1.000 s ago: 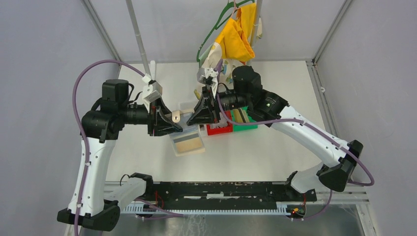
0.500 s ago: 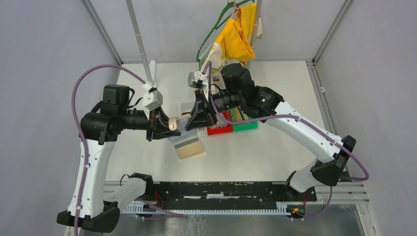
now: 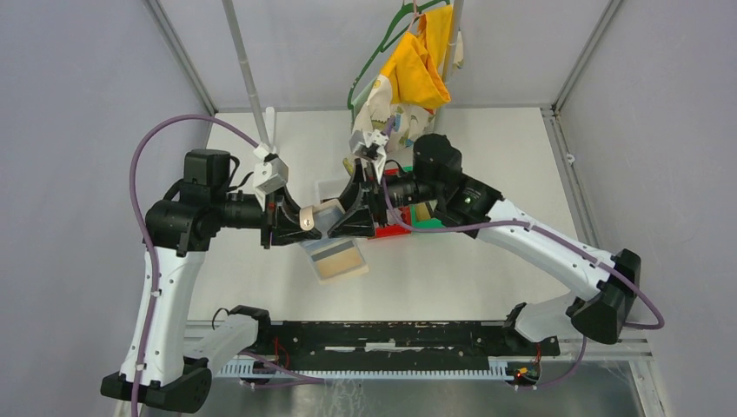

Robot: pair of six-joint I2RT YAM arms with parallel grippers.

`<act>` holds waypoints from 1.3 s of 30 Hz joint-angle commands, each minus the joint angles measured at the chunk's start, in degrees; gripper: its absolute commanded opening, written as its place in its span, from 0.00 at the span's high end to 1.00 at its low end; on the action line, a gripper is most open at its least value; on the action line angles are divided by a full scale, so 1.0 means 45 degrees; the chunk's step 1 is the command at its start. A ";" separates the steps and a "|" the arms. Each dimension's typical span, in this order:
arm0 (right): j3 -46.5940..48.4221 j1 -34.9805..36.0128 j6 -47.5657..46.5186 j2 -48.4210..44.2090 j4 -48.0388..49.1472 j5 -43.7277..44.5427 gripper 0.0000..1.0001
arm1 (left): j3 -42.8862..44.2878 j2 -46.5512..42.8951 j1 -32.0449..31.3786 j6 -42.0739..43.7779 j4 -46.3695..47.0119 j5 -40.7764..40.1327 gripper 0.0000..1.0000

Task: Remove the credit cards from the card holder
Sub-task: Remove the credit card from the card holder.

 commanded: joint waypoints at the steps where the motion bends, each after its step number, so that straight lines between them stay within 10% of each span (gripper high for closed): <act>1: -0.2150 -0.0098 0.2634 -0.1533 0.5922 0.0941 0.44 | -0.0197 -0.0429 -0.0028 -0.3300 0.3112 0.1167 0.98; 9: -0.3429 -0.0137 0.3947 -0.1831 0.7929 0.1156 0.42 | -0.0737 -0.1188 -0.0030 -0.6386 0.6057 0.1034 0.98; 15: -0.3449 -0.0231 0.5569 -0.1235 0.9401 0.0871 0.72 | -0.1021 -0.1334 -0.0034 -0.7669 0.6595 0.1369 0.97; 19: -0.2905 -0.0275 0.5807 -0.0875 0.8892 0.0219 1.00 | -0.1064 -0.1313 -0.0024 -0.6461 0.5315 0.1581 0.74; 24: -0.1653 -0.0244 0.3516 -0.0597 0.5047 -0.0587 1.00 | -0.0693 -0.0908 -0.0032 -0.4148 0.3080 0.1231 0.54; 32: -0.0316 0.0000 0.0938 -0.0333 0.1306 -0.0536 1.00 | -0.0278 -0.0306 -0.0028 -0.2837 0.1926 0.1136 0.66; 39: 0.0350 0.0010 0.0541 -0.0117 0.0549 -0.0736 0.92 | -0.0224 -0.0377 -0.0019 -0.3218 0.2229 0.1924 0.98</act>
